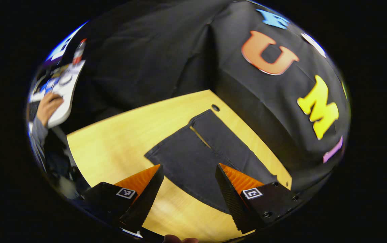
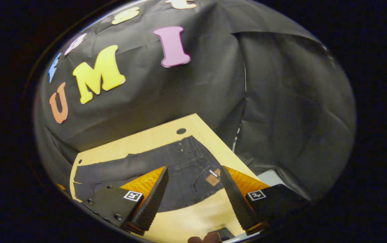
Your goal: Grasp the waist and the cuffs of the jeans and fold them to make the two legs overlap; first hold the waist and fold one-third of the jeans toward the cuffs, then hold the cuffs and fold the remaining one-third in the same direction to finish folding.
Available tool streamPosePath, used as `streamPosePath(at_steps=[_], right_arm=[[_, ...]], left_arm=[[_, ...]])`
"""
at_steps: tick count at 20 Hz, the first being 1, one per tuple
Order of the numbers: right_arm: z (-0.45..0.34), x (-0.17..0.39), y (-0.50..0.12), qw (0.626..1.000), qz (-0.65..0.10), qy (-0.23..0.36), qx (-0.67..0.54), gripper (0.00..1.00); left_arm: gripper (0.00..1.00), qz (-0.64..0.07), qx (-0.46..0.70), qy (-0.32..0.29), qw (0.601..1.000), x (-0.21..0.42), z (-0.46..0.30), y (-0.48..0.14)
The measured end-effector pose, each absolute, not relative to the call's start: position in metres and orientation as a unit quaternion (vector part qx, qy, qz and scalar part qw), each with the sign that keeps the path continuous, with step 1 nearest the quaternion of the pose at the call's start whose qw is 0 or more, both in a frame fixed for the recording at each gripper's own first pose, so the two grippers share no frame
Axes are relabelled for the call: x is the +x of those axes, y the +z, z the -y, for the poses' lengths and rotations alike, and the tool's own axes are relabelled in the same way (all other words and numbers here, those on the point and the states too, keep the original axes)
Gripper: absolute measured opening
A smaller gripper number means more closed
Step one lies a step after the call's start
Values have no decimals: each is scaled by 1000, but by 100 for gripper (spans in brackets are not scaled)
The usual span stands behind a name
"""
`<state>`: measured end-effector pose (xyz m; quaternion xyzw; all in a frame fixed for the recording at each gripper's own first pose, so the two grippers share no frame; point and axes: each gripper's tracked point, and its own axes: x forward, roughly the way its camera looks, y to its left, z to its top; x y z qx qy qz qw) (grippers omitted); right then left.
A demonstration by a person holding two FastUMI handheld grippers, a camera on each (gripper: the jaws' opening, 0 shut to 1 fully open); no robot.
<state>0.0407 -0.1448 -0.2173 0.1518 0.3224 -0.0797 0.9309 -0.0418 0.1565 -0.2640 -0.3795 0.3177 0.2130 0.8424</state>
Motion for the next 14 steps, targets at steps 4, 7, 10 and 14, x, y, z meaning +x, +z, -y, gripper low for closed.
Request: streamPosePath(at_steps=[4,7,10,14], right_arm=[[168,40,-252,880,-392,-112,244,94],[182,40,-281,861,-426,-132,245,93],[183,40,-295,841,-464,-139,243,98],[172,50,-309,821,-488,-147,258,98]], left_arm=[[99,-329,-534,269,731,-34,-184,-295],[100,-329,-563,289,701,-22,-212,-304],[100,-360,-540,293,702,-13,-223,-318],[99,-402,-523,296,691,-2,-213,-331]])
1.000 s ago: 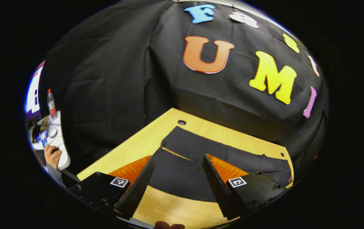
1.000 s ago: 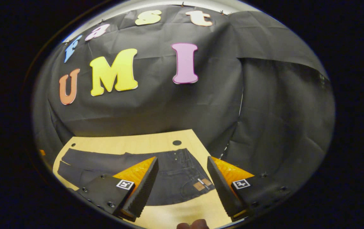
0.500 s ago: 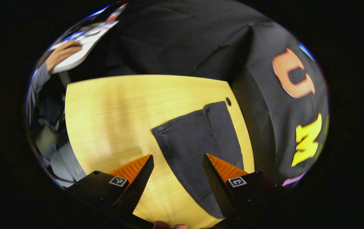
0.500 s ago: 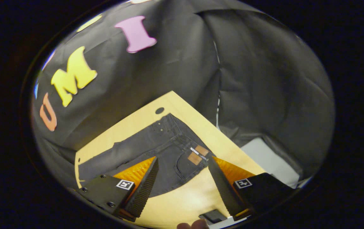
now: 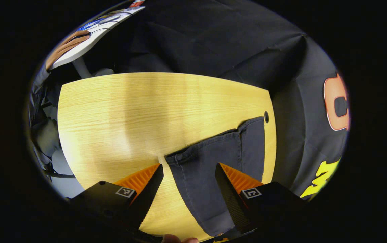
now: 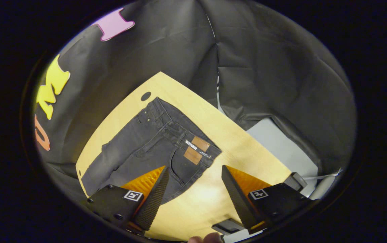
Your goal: Grasp the waist and the cuffs of the jeans and fold them to make the two legs overlap; first hold the waist and fold one-third of the jeans toward the cuffs, then hold the cuffs and fold the remaining one-third in the same direction to finish folding.
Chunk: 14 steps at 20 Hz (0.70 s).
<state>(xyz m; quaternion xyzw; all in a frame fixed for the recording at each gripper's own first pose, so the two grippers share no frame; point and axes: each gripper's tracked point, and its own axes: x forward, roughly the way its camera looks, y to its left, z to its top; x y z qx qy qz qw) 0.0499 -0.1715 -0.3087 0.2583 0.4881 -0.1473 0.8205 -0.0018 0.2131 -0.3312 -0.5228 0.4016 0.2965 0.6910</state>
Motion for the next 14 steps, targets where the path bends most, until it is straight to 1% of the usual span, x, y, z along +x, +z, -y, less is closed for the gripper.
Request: streamPosePath(at_steps=[2,3,4,7,8,10,12,14], right_arm=[[169,57,-311,822,-491,-145,250,98],[168,59,-312,822,-494,-144,245,94],[168,61,-313,821,-496,-145,242,98],[171,64,-320,815,-503,-154,242,98],[173,65,-323,811,-507,-161,246,93],[179,67,-332,798,-514,-178,260,93],[182,69,-344,782,-520,-197,284,94],[184,73,-356,770,-524,-206,300,94]], left_arm=[[99,-409,-527,300,681,6,-209,-335],[100,-413,-528,302,678,8,-208,-338],[100,-417,-523,306,677,9,-209,-340],[99,-424,-520,322,668,15,-212,-346],[99,-426,-520,324,665,16,-212,-346],[98,-431,-518,336,657,14,-215,-348],[90,-435,-516,350,650,12,-217,-353],[78,-436,-517,351,647,13,-218,-354]])
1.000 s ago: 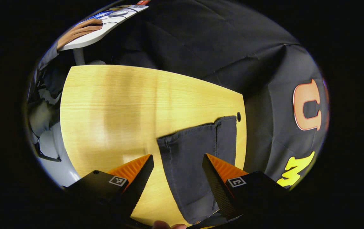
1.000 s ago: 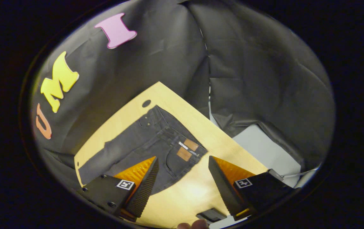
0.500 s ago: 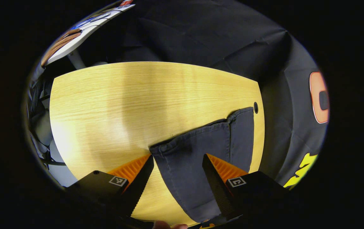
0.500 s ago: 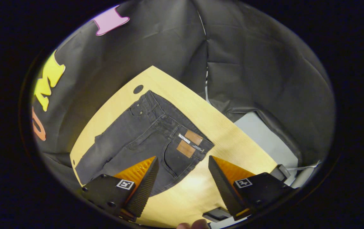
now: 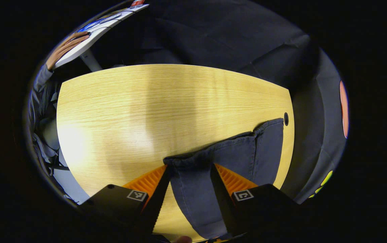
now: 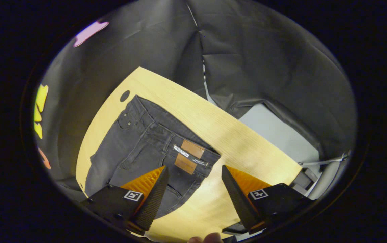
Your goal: Grasp the waist and the cuffs of the jeans and fold them to make the two legs overlap; first hold the waist and fold one-third of the jeans toward the cuffs, then hold the cuffs and fold the remaining one-third in the same direction to finish folding.
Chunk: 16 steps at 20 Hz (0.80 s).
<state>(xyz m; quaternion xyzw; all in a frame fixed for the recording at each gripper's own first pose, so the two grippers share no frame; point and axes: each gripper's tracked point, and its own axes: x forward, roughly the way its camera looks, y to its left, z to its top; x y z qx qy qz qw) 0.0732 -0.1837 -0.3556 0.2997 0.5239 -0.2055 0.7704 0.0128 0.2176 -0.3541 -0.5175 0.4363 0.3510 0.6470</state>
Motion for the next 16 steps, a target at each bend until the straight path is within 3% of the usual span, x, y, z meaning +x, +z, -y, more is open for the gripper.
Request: streamPosePath(at_steps=[1,2,3,4,6,7,11,14,15,16], right_arm=[[184,75,-360,768,-526,-207,301,93],[187,77,-364,768,-527,-213,296,98],[188,80,-369,768,-527,-219,292,94],[188,82,-373,767,-528,-223,289,98],[182,84,-382,762,-535,-230,285,94],[184,86,-378,765,-534,-238,269,99],[179,90,-389,773,-539,-270,199,99],[172,93,-388,765,-527,-294,226,75],[172,97,-386,770,-524,-280,232,73],[169,99,-388,769,-523,-275,242,57]], left_arm=[[69,-437,-518,352,646,12,-218,-356],[55,-437,-520,351,644,12,-217,-355],[53,-437,-523,349,643,13,-219,-356],[49,-436,-526,349,641,14,-219,-356],[39,-439,-526,350,639,16,-219,-358],[35,-440,-523,352,639,15,-219,-359],[24,-449,-504,365,641,17,-218,-361],[19,-445,-504,371,641,19,-218,-361],[16,-441,-509,368,641,19,-218,-361],[13,-434,-517,367,640,22,-217,-361]])
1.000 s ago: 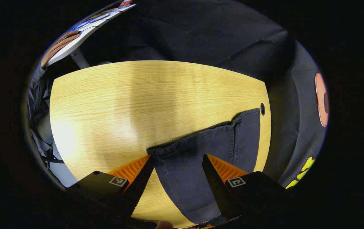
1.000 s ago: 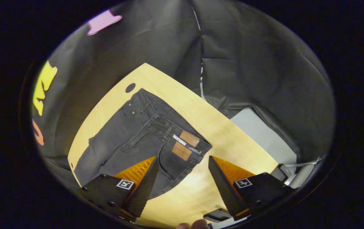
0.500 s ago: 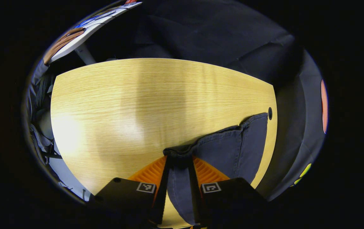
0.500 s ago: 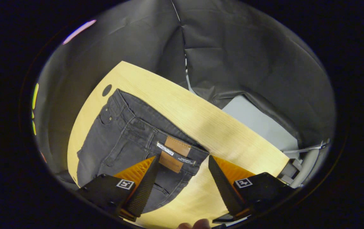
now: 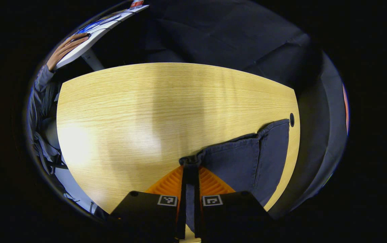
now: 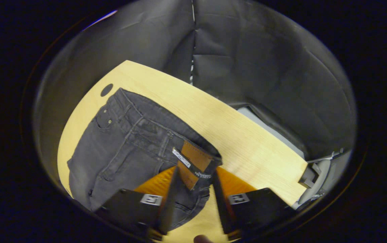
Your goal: Grasp the waist and the cuffs of the jeans and fold them to make the two legs overlap; first hold the waist and fold one-third of the jeans toward the cuffs, then hold the cuffs and fold the remaining one-third in the same direction to finish folding.
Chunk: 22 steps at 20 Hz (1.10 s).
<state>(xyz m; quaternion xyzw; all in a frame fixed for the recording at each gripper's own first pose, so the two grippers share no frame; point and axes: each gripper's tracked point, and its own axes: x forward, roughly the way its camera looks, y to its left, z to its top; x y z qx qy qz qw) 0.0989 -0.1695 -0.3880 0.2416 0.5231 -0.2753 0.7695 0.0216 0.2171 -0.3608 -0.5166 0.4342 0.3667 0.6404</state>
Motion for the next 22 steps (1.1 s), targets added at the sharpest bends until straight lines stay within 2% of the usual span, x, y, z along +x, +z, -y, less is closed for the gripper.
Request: streamPosePath(at_steps=[1,2,5,11,12,16,22], right_arm=[[165,101,-389,770,-524,-274,241,42],[164,100,-390,768,-528,-268,243,26],[163,99,-389,766,-525,-248,278,12],[154,98,-338,744,-501,-196,396,12],[150,99,-327,735,-495,-187,423,11],[136,125,-289,657,-463,-166,571,11],[140,180,-248,627,-443,-153,622,11]], left_arm=[[17,-426,-526,365,640,23,-218,-360],[8,-417,-536,362,639,25,-217,-360],[6,-394,-566,347,635,27,-215,-355],[6,-360,-606,320,633,33,-207,-302],[6,-359,-613,327,623,32,-207,-294],[6,-369,-643,353,571,41,-202,-271],[6,-362,-663,358,549,103,-217,-229]])
